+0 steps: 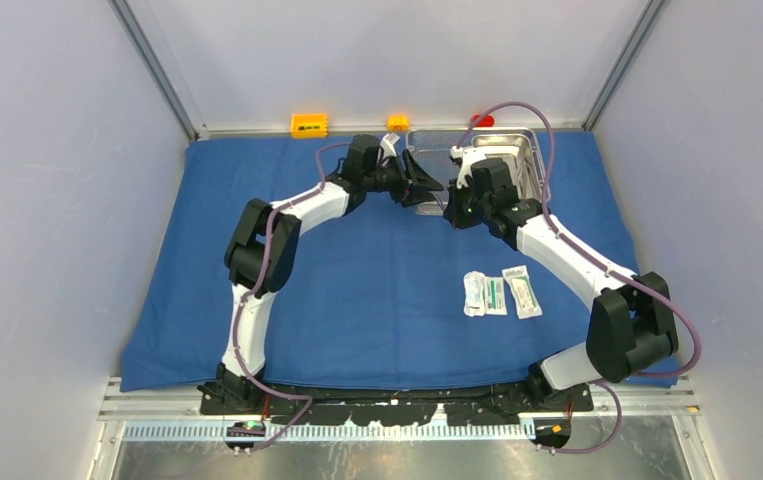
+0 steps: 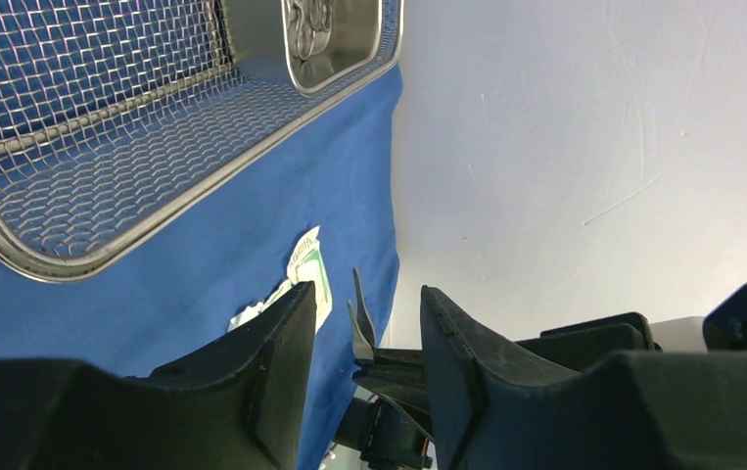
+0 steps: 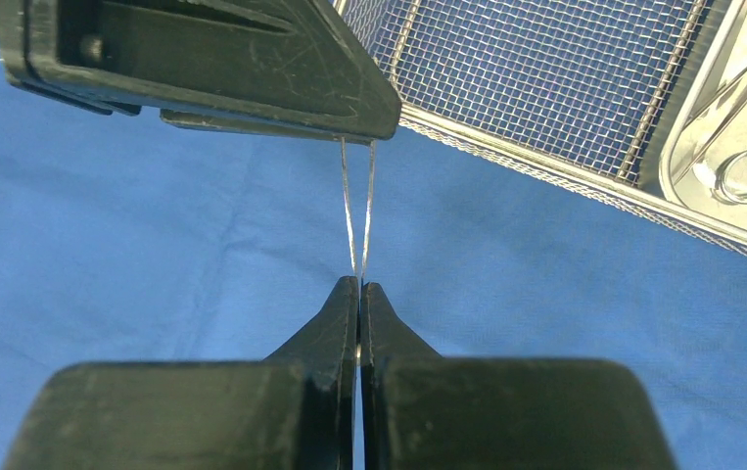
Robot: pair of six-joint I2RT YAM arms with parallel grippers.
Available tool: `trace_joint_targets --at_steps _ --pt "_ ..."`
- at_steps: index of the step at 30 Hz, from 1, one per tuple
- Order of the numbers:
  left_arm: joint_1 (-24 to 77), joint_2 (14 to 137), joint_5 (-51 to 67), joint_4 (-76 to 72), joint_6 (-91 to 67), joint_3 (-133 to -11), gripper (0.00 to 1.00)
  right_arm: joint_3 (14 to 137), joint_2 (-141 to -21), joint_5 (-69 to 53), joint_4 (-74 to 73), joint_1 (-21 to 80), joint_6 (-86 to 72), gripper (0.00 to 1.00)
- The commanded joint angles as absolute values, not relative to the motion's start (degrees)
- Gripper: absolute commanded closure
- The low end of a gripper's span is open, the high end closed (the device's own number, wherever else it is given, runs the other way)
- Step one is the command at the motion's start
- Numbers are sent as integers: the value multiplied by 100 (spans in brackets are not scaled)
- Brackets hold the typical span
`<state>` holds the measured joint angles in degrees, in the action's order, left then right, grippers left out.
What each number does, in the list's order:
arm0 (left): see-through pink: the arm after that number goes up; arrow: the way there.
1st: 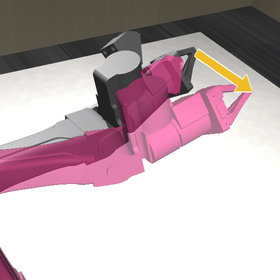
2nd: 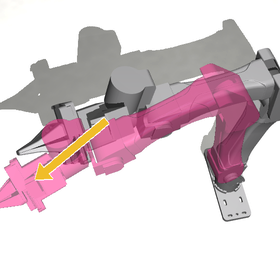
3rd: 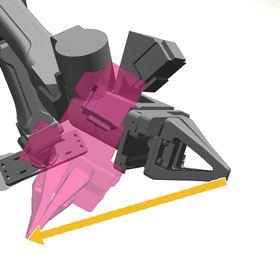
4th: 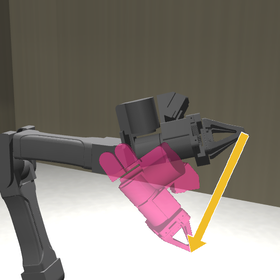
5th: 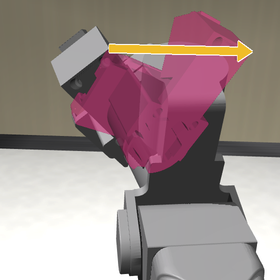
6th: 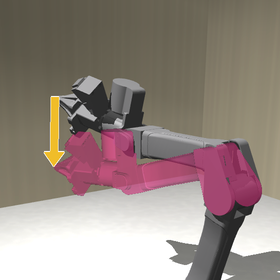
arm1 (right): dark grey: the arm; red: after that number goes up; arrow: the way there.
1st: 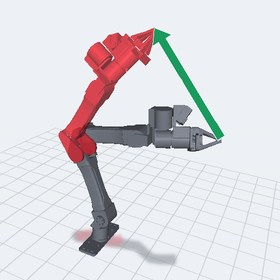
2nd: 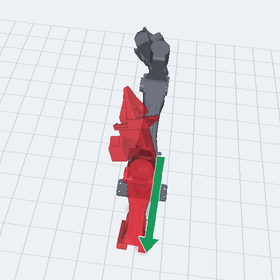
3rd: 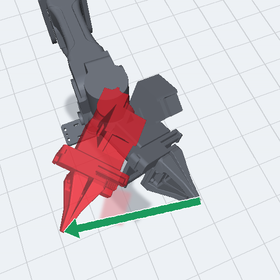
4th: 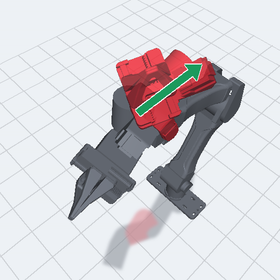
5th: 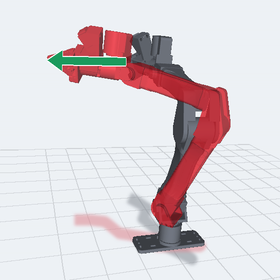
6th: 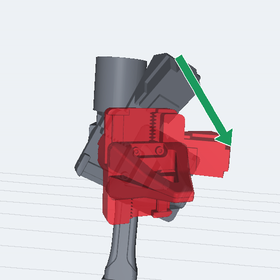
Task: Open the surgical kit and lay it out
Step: Place the medical item in the surgical kit.
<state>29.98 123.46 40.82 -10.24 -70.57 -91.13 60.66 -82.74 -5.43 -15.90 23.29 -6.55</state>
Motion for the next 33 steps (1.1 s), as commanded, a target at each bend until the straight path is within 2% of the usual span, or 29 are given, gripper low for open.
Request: trace_joint_targets --at_steps 1,11,19,22,24,27,29,33 --pt "2995 12447 4262 -1336 -7102 -9426 56 6135 -8006 -572 -1372 2367 -761 100" --pt "2997 12515 4306 -1358 -7027 -9496 75 6093 -8035 -626 -1386 2372 -768 99" --pt "2997 12519 4409 -1322 -6727 -9538 99 6065 -8018 -845 -1381 2372 -665 99" --pt "2993 12438 4465 -1228 -6511 -9519 100 6085 -7969 -886 -1406 2369 -613 98" --pt "2997 12344 4520 -1104 -6240 -9511 100 6138 -7930 -1002 -1523 2372 -477 89" --pt "2997 12184 4666 -1042 -5967 -9374 100 6285 -7810 -1328 -2002 2365 -187 61" --pt "2997 12058 4807 -1140 -5839 -9175 100 6339 -7656 -1477 -2343 2367 -39 50" --pt "3001 11757 5223 -1371 -5518 -8590 100 6384 -7243 -1658 -3022 2333 424 45"
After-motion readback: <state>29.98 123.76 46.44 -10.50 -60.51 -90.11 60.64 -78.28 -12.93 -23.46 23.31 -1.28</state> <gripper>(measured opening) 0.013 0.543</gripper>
